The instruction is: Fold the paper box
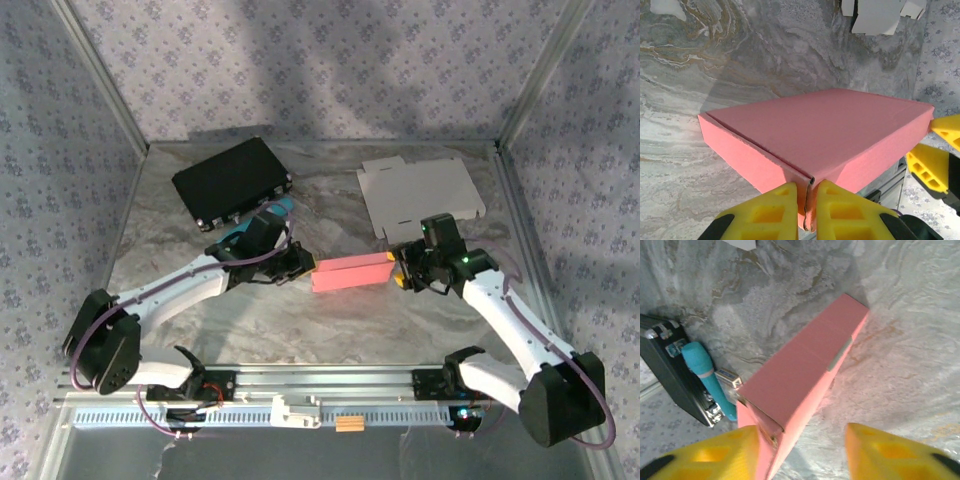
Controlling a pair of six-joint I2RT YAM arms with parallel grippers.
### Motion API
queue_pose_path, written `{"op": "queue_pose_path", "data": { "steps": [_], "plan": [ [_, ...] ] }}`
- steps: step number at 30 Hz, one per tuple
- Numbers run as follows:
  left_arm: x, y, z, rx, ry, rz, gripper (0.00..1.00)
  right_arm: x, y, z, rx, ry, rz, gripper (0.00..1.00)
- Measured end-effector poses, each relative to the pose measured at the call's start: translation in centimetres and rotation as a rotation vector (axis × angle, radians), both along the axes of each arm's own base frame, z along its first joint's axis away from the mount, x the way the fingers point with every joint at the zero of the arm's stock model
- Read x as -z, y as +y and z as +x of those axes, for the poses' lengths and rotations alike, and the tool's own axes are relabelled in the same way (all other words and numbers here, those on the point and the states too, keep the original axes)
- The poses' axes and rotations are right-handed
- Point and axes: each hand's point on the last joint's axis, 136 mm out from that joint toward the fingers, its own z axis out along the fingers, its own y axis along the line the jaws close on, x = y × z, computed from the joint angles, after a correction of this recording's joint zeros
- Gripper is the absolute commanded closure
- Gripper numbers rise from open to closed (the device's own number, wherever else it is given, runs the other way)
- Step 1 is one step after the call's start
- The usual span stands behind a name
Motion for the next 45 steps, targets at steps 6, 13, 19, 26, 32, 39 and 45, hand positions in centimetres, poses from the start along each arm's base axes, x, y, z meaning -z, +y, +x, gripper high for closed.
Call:
{"op": "queue_pose_path", "data": {
  "steps": [6,13,19,26,32,39,45],
  "plan": [
    [0.0,-0.1,0.0,0.012,0.003,0.016,0.87,-1.6,1.3,0.1,0.016,0.014,0.011,0.35],
    [-0.1,-0.4,-0.1,0.039,-0.006,0.043,0.86,-0.3,2.0,0.9,0.055,0.076,0.013,0.31],
    [-0.1,-1.1,-1.5,0.098,-0.053,0.117,0.86,-0.4,0.4,2.2,0.085,0.056,0.032,0.28],
    [0.7,-1.5,-3.3,0.166,-0.097,0.202,0.83,0.0,-1.5,-2.4,-0.014,0.063,0.028,0.27],
    [5.2,0.6,-4.2,0.178,-0.033,0.333,0.71,2.2,-3.2,-6.5,-0.070,0.102,-0.006,0.25],
    [7.5,2.6,-5.6,0.188,0.031,0.410,0.64,4.8,-3.9,-5.6,-0.166,0.147,-0.101,0.34],
    [5.3,3.8,-4.3,0.114,0.033,0.390,0.60,3.7,-2.2,0.1,-0.300,0.021,-0.173,0.39]
  ]
}}
